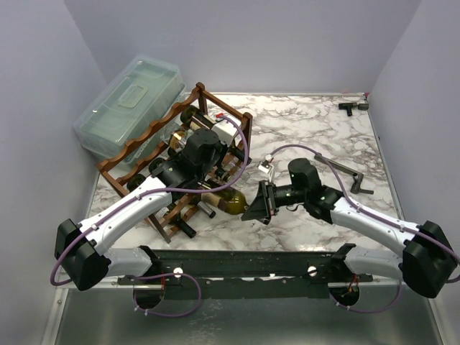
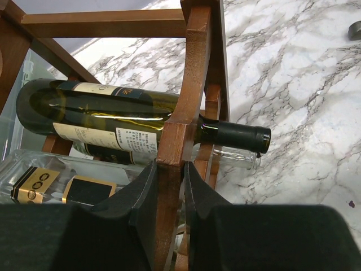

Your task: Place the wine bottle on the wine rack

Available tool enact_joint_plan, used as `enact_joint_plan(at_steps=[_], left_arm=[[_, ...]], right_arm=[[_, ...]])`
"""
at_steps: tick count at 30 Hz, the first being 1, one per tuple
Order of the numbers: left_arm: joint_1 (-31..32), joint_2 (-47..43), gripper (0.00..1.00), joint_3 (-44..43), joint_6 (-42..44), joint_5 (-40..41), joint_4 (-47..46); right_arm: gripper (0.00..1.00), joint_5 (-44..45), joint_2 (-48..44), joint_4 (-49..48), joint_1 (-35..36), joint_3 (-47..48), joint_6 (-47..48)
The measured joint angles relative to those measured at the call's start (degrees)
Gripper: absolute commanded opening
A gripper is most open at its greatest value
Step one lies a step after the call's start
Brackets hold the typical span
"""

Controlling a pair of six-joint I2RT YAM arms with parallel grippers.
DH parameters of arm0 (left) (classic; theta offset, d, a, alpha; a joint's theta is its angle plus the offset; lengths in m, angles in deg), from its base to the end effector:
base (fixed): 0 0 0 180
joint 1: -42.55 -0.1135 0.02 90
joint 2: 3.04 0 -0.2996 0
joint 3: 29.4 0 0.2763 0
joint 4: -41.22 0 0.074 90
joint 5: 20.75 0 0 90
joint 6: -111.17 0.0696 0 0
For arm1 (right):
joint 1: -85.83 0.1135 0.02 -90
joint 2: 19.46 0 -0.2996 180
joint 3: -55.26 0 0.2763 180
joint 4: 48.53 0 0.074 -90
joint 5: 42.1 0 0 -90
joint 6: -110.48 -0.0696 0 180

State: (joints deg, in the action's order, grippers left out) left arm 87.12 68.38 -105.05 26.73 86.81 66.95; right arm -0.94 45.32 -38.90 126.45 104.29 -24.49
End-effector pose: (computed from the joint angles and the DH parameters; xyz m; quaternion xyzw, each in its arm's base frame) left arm 0.2503 -0.2171 0.3664 0.2683 0.7764 -0.0668 0.5664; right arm 0.1682 0.2133 0.2582 -0.1916 0.7774 0.5870 0.1197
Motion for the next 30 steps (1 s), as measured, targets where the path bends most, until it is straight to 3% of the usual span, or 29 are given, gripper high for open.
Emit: enact_joint_plan(at_steps=[14,30], left_arm=[[0.0,-0.1,0.0,0.0,0.0,0.0,0.0],[-0.9,-0.2,0.0,0.0,0.3,0.3,-0.1]], right_arm=[[0.0,9.2,17.1,-15.5,7.2,7.7,-5.9],[0.0,16.0,29.6,-16.6,9.6,20.4,-6.1]])
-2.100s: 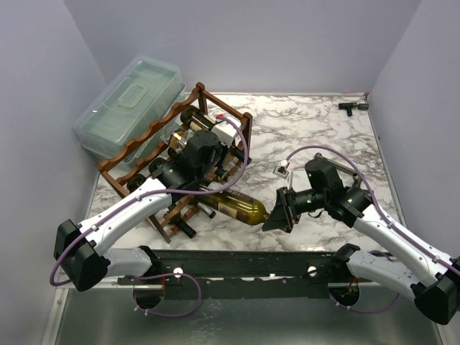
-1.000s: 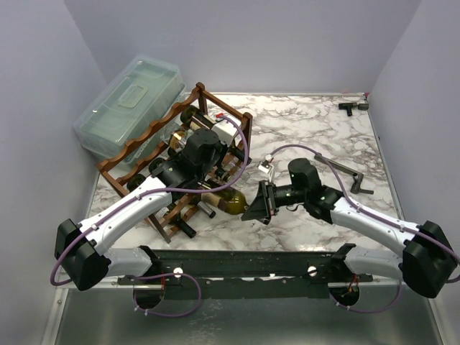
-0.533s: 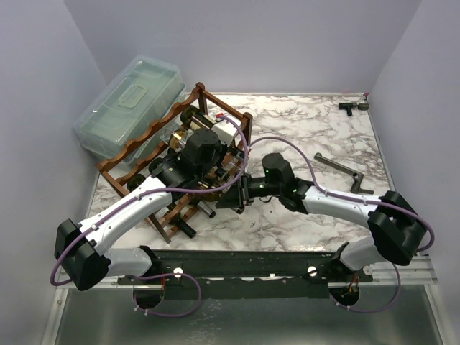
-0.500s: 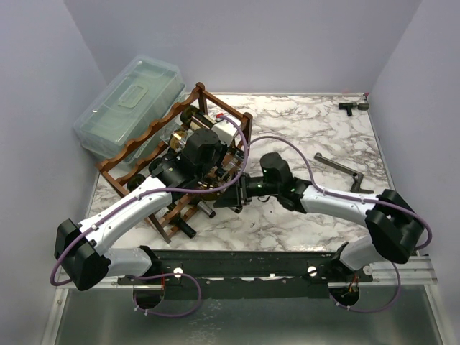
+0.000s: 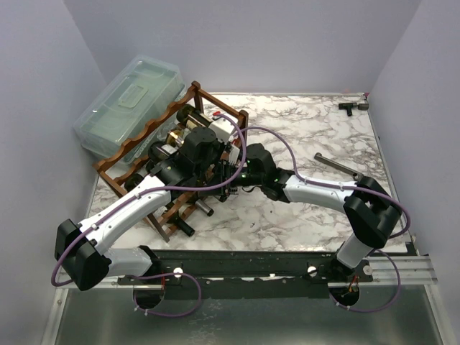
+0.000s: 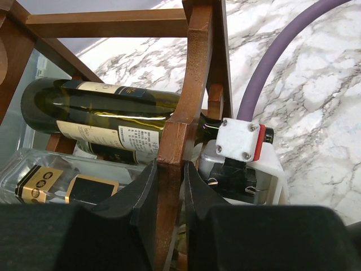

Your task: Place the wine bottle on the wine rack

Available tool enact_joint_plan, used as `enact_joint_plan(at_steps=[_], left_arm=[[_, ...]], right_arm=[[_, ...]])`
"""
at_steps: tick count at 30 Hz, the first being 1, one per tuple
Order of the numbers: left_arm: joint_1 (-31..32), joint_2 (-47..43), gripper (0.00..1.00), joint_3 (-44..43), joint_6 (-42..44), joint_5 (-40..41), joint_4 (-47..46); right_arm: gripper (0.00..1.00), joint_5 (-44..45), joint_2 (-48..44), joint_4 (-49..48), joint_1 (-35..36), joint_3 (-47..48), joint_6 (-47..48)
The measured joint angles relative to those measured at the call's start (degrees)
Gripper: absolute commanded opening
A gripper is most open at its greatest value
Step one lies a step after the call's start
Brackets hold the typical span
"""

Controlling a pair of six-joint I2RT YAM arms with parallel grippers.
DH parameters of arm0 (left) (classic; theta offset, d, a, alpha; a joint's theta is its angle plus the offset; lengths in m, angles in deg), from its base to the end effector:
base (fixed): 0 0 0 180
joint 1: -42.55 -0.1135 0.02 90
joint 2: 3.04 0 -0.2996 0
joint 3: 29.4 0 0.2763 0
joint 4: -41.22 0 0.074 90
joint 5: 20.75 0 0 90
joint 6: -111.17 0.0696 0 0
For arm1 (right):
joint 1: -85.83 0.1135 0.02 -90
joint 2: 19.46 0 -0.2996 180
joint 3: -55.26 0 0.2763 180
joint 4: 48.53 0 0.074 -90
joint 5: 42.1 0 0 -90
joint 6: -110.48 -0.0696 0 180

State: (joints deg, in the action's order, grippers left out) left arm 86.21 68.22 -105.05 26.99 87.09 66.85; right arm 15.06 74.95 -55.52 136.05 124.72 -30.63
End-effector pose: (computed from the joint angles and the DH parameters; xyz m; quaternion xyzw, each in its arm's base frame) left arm 0.2534 -0.2124 0.3676 0.2617 0.7771 -0.0598 0.5692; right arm 0.2395 0.3466 0.2548 -0.1602 0.7771 0.5812 0.1807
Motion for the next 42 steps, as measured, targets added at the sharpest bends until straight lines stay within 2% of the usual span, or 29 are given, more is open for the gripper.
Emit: enact_joint_plan(at_steps=[11,19,29,35,42], left_arm=[[-0.8,0.0,0.0,0.0,1.1,1.3,0.4],[-0.8,0.0,0.0,0.0,0.1,1.3,0.4],[-0.8,0.0,0.0,-0.1,-1.6,1.3,0.5],[-0.9,0.0,0.0,-0.2,-2.4,1.2,0.6],[-0.9,-0.1,0.0,-0.2,-2.4,1.1,0.7]], right_arm=[[0.0,-1.8,2.6,-4.0,-0.2,0.9,-0.5],[0.0,-1.8,2.6,-15.5,0.7,-6.1,-0.9],[0.0,1.3,2.6,-15.9,2.8,-6.4,1.7],[0.0,3.8,3.4,-17.4,3.0,-5.3,-3.8],[0.0,3.8,8.9,-22.6,3.0,-2.8,-11.6]])
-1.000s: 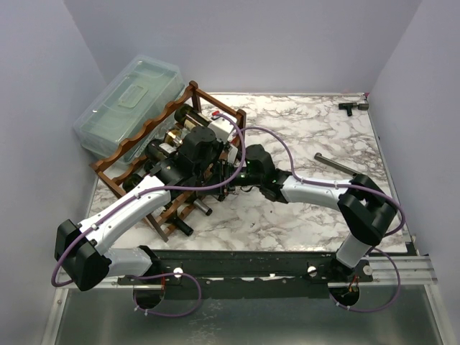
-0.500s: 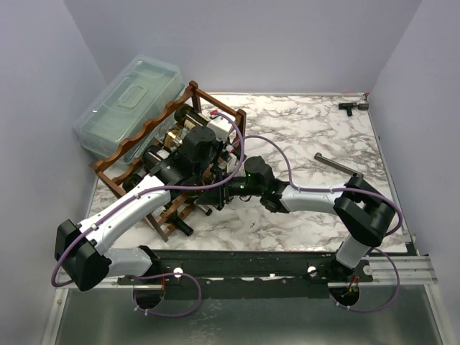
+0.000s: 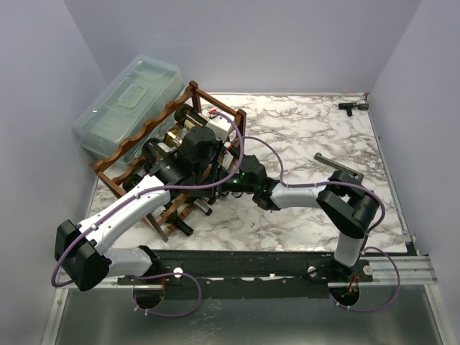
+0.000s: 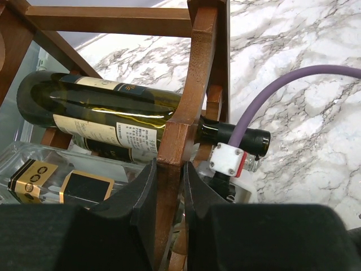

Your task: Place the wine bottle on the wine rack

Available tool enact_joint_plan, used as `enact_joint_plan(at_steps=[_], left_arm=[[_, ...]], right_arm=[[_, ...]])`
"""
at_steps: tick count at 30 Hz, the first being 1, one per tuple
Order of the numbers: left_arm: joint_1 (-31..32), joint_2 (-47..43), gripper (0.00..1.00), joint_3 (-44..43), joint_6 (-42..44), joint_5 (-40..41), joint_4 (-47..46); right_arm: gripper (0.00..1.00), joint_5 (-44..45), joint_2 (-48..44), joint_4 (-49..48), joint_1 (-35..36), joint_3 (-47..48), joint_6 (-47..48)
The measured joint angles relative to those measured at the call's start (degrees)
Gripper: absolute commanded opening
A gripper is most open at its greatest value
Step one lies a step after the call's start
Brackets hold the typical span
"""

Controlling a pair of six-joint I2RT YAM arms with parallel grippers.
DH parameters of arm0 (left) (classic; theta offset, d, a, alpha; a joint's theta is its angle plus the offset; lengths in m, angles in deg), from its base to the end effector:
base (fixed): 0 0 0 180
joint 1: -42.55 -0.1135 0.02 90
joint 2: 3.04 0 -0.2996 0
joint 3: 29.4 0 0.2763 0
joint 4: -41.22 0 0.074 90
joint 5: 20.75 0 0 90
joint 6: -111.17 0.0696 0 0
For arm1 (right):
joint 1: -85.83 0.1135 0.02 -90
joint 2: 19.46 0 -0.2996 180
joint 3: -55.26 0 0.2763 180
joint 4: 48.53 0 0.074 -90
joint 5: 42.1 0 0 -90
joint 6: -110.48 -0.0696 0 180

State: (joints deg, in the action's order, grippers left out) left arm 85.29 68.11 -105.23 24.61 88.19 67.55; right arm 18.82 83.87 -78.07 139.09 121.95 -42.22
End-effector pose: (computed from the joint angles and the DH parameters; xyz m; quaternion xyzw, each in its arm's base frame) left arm 0.2566 -0.2064 0.3680 0.2350 0.7869 -0.0581 0.5676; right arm 0.2388 0.3765 0.2235 -0.1059 0.7367 0.6431 0.1802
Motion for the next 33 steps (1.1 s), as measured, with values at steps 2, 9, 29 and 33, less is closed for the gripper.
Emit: enact_joint_plan(at_steps=[2,9,29,33], left_arm=[[0.0,0.0,0.0,0.0,0.0,0.0,0.0],[0.0,-0.4,0.0,0.0,-0.4,-1.6,0.4],[0.0,-0.5,0.0,0.0,-0.4,-1.6,0.5],[0.0,-0.6,0.0,0.0,0.0,-1.6,0.5]], right_arm=[[0.0,-0.1,1.5,-1.4,0.0,0.2,-1.9],[0.0,-0.3,3.8,-4.6,0.3,1.4,-5.5],[0.53,1.6,4.8,-5.8,0.8,1.8,-6.2],[0.61,2.0,4.0,-5.4,1.0,1.8,-6.0]])
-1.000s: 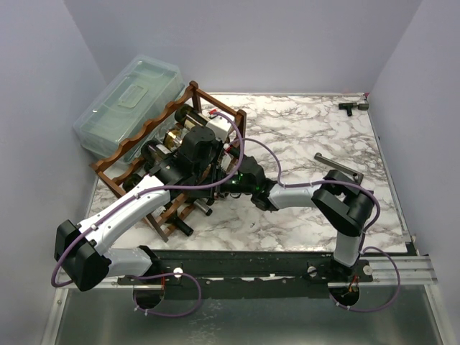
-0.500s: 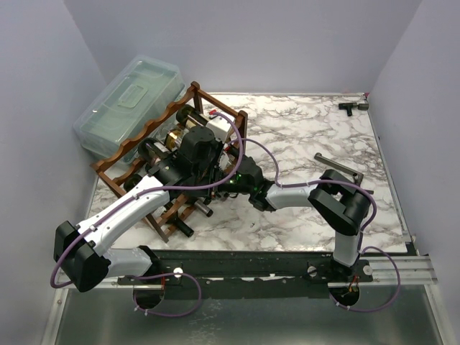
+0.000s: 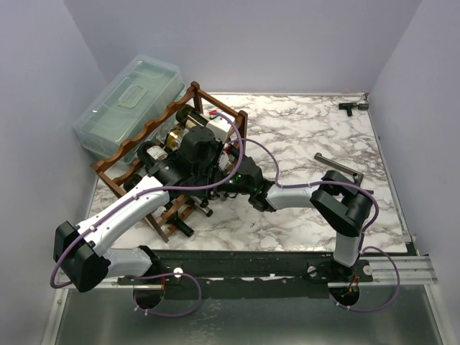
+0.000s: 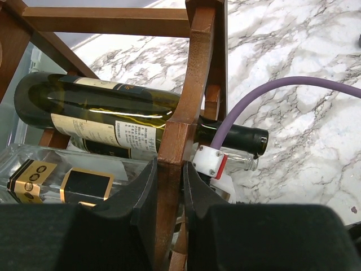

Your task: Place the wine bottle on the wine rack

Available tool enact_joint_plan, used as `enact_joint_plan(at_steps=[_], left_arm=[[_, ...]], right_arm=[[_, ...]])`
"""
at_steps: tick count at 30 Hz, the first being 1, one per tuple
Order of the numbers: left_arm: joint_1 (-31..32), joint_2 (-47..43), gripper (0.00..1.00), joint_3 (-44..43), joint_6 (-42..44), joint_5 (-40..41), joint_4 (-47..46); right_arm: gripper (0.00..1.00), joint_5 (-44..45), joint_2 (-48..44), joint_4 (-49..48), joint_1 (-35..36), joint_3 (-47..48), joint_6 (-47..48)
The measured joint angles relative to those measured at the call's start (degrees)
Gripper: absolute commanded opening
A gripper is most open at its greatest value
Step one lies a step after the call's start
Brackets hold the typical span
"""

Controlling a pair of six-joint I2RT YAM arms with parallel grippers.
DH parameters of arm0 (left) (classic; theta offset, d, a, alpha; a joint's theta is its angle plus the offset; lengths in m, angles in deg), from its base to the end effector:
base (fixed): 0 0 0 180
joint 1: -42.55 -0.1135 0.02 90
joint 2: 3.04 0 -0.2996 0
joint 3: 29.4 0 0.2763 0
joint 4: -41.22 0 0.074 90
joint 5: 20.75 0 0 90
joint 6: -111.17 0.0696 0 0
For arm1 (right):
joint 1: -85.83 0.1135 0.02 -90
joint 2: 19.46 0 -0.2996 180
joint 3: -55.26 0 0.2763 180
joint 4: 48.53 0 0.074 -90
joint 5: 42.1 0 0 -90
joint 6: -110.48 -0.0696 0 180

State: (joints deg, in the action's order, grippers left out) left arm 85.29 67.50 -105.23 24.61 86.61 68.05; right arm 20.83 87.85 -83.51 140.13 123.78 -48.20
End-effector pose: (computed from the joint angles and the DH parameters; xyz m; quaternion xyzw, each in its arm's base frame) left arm 0.2535 -0.2060 0.3699 0.2424 0.7851 -0.0695 0.5656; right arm 0.2428 0.3922 0.2174 -0.0698 0.7244 0.6653 0.1669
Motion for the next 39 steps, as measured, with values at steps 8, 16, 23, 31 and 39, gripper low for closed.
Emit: enact_joint_plan(at_steps=[8,16,23,31,39], left_arm=[[0.0,0.0,0.0,0.0,0.2,-0.1,0.0],[0.2,-0.2,0.0,0.0,0.2,-1.5,0.2],[0.2,-0.2,0.0,0.0,0.2,-1.5,0.2],[0.2,-0.2,0.0,0.0,0.2,-1.5,0.2],[0.3,-0.3,0.36,0.0,0.3,-1.5,0.2]], right_arm=[[0.7,0.9,-1.4,2.6,0.2,-0.4,0.9],[0.73,1.5,-4.5,4.4,0.4,-3.6,3.2],[0.73,1.7,-6.8,4.2,0.4,-6.2,4.6],[0.74,2.1,-10.1,4.3,0.8,-10.3,5.3],[0.8,3.1,-15.3,7.7,0.9,-14.6,7.5]])
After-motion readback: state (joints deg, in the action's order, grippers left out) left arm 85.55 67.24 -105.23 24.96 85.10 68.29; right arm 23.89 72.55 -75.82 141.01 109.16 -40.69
